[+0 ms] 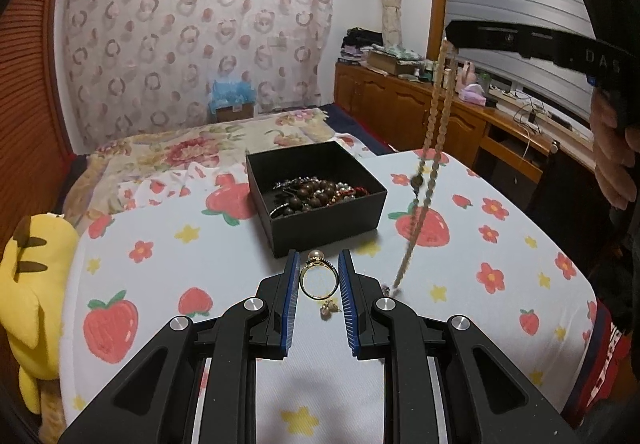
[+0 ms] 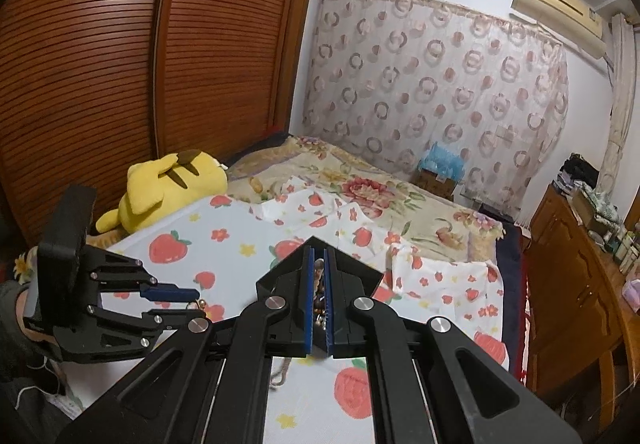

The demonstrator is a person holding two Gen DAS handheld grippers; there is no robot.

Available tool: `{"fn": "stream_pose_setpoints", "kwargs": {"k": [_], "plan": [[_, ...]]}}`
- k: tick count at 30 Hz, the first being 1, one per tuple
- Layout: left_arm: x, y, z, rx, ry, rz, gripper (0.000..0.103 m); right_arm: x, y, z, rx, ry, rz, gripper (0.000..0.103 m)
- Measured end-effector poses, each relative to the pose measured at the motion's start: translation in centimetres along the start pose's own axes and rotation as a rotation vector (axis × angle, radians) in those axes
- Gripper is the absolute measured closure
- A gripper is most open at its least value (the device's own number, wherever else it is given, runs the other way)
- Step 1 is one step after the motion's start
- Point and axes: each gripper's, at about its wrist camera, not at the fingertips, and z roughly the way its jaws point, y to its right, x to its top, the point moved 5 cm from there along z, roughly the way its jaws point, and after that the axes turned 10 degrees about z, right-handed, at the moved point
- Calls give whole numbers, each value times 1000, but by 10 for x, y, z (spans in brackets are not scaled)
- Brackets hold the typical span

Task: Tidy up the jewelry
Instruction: 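Carry the gold ring and pearl necklace into the black box and release both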

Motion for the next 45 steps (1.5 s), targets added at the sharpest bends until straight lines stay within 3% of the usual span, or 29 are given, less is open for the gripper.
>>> {"fn": "stream_pose_setpoints", "kwargs": {"k": [16, 31, 36, 45], "plan": [[17, -8, 5, -2, 16, -4, 85, 30, 6, 8, -26, 21, -24, 98], [56, -28, 49, -5, 6, 1, 84, 79, 41, 52, -29, 53, 6, 98], [61, -33, 69, -9, -15, 6, 85, 67, 53, 82, -8, 11, 32, 98], [63, -40, 107, -14, -61, -7, 84, 6, 61, 150, 39, -143, 89, 97]]}}
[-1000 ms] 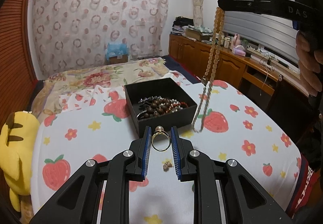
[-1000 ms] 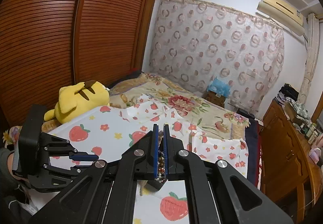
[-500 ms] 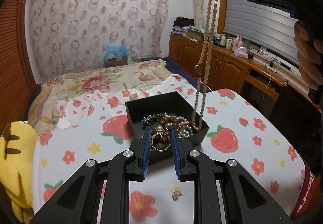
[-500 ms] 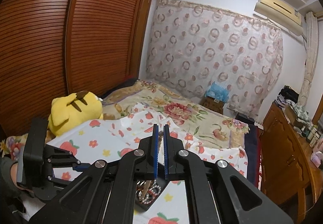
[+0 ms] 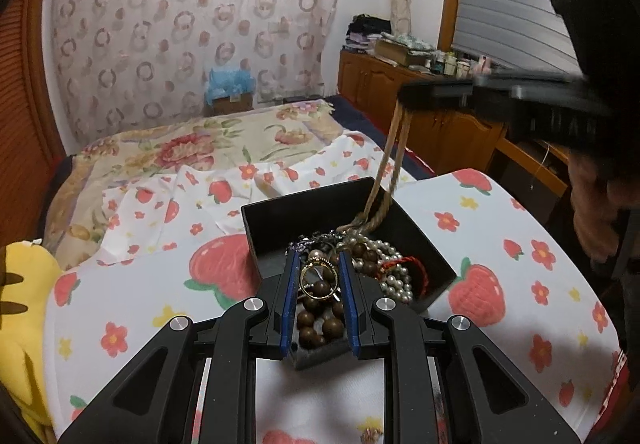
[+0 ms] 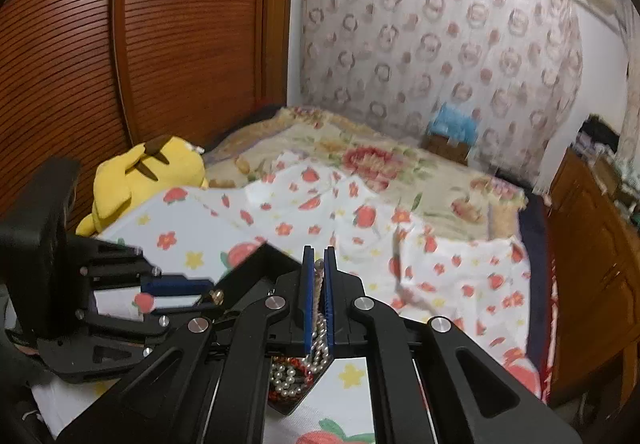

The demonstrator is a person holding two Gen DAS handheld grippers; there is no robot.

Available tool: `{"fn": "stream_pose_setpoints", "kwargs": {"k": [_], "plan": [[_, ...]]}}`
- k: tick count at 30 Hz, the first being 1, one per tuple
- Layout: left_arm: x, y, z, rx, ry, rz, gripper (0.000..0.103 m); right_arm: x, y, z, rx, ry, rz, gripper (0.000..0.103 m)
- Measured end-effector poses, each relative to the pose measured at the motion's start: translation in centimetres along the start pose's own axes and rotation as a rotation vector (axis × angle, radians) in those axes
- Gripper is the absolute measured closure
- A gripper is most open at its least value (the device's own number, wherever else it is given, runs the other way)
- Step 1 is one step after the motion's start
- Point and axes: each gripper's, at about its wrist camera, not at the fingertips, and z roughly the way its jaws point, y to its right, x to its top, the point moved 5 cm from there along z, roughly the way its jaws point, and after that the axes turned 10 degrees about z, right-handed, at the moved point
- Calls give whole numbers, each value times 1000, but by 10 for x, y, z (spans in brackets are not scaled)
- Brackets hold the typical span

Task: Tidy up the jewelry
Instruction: 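Carry the gold ring and pearl necklace into the black box and release both, then grasp the silver chain with green pendant with the right gripper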

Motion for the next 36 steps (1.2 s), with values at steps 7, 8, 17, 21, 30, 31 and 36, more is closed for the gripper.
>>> {"fn": "stream_pose_setpoints", "kwargs": {"k": [7, 8, 17, 21, 30, 31, 36], "plan": [[9, 0, 17, 7, -16, 12, 84, -14, 6, 13, 36, -27, 33, 93], [10, 1, 19, 10, -18, 14, 84, -15, 8, 11, 38, -28, 35, 89], [6, 5, 20, 23, -26, 9, 82, -29, 10, 0, 49, -24, 56, 85], [-1, 6, 9, 32, -10, 6, 62, -46, 7, -14, 50, -9, 67, 85], [-26, 8, -23, 69, 8, -8, 41, -87, -8, -46, 60, 5, 101, 85], [-29, 9, -28, 72, 11, -8, 39, -91, -10, -48, 60, 3, 102, 85], [-44, 14, -42, 87, 18, -2, 24, -115, -21, -52, 60, -17, 113, 85]]}}
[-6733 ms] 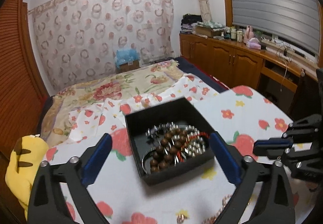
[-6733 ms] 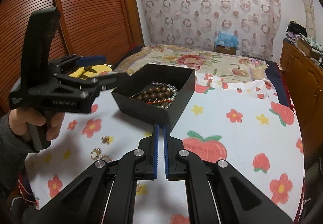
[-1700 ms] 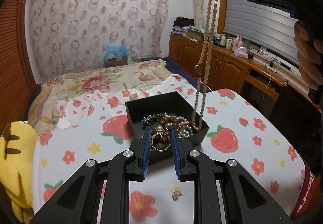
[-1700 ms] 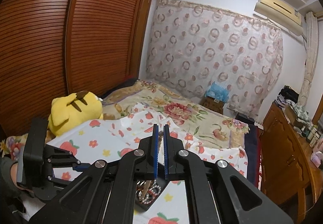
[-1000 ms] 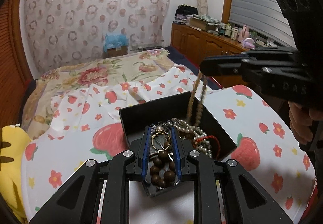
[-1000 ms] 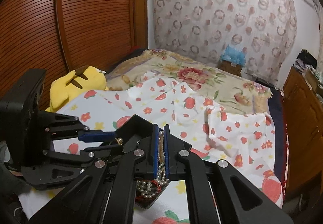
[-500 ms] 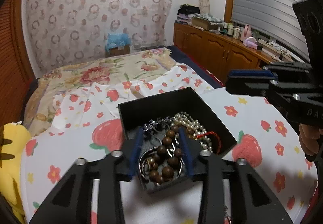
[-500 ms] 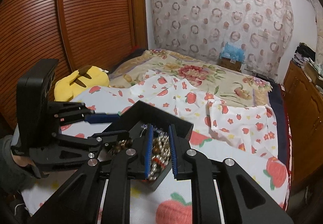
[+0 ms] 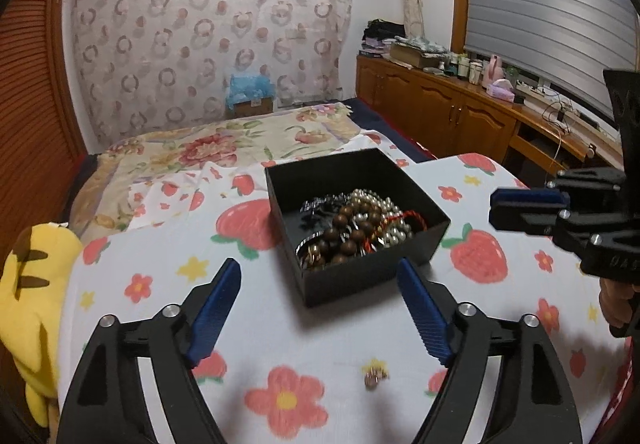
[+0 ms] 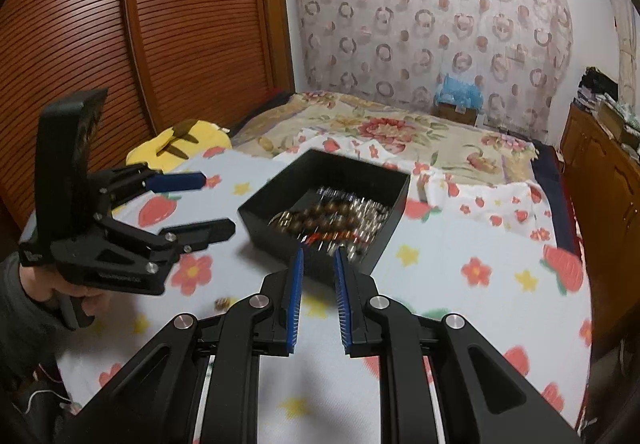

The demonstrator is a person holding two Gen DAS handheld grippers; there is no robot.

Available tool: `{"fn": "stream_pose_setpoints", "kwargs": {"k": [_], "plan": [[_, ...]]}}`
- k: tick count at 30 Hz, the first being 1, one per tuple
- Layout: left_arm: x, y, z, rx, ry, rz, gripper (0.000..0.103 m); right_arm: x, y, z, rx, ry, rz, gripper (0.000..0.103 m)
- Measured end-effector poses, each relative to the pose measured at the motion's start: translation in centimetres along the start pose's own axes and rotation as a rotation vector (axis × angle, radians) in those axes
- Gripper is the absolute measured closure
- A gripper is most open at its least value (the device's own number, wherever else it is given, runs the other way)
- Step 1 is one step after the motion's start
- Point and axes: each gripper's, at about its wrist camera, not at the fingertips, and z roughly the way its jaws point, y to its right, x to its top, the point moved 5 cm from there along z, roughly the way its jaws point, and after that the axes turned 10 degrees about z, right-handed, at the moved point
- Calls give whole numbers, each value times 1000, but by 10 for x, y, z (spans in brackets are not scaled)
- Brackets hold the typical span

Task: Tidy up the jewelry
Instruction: 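Grasp the silver chain with green pendant with the right gripper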

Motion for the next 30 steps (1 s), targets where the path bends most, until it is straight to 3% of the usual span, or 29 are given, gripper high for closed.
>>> {"fn": "stream_pose_setpoints", "kwargs": {"k": [14, 17, 25, 30], "plan": [[-46, 4, -31, 14, -24, -21, 21, -56, -32, 8, 16, -79, 3, 85], [-58, 2, -36, 13, -33, -25, 21, -67, -43, 12, 36, -103, 3, 74], [-78, -6, -45, 18, -54, -28, 21, -97, -74, 25, 95, -198, -29, 74], [-86, -6, -50, 10, -59, -24, 21, -102, -83, 35, 89, -235, -37, 74]]}}
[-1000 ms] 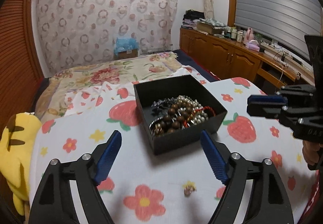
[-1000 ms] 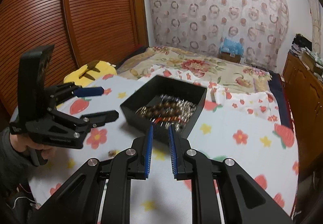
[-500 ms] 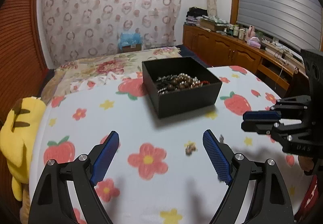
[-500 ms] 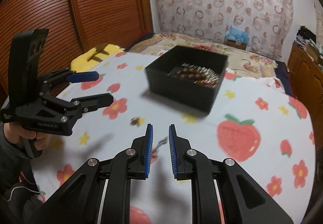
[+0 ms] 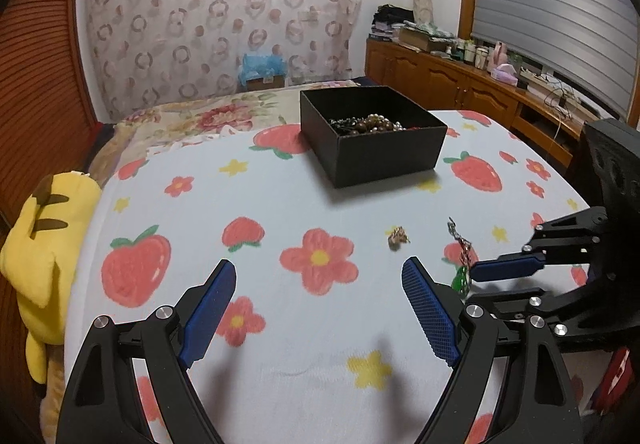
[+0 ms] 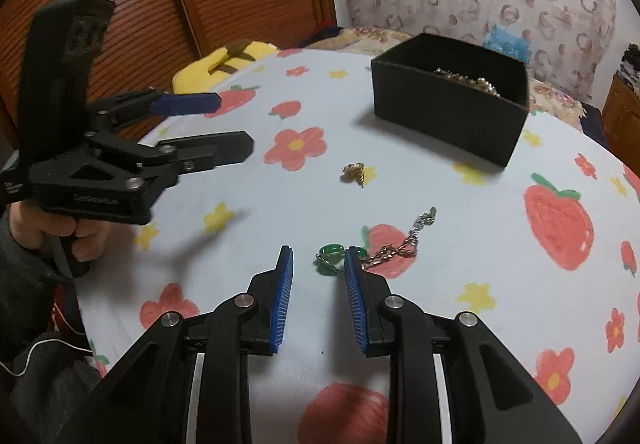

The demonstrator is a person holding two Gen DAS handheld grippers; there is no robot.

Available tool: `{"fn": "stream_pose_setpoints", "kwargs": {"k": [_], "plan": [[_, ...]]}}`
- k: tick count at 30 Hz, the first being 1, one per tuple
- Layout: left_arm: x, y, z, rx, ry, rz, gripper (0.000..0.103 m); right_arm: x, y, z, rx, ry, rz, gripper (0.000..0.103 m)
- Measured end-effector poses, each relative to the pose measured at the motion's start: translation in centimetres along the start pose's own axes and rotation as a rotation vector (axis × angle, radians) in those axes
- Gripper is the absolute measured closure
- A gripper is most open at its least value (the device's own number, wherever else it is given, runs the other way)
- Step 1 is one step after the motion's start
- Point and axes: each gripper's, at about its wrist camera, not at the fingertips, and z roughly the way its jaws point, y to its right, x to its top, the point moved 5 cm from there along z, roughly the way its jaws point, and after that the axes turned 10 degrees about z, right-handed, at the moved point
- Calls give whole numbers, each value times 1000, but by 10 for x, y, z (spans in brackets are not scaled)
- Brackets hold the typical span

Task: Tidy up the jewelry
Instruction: 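Grasp the silver chain with green pendant with the right gripper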

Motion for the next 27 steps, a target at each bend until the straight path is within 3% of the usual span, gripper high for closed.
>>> {"fn": "stream_pose_setpoints", "kwargs": {"k": [16, 20, 27], "plan": [[-9, -8, -9, -5, -2, -24, 21, 22, 3, 22, -153, -5, -47, 75], [-10, -6, -8, -8, -3, -21, 21, 19, 5, 19, -160, -3, -58, 95], [-7, 3, 4, -35, -17, -15, 21, 18, 16, 4, -150, 38, -40, 96]]}}
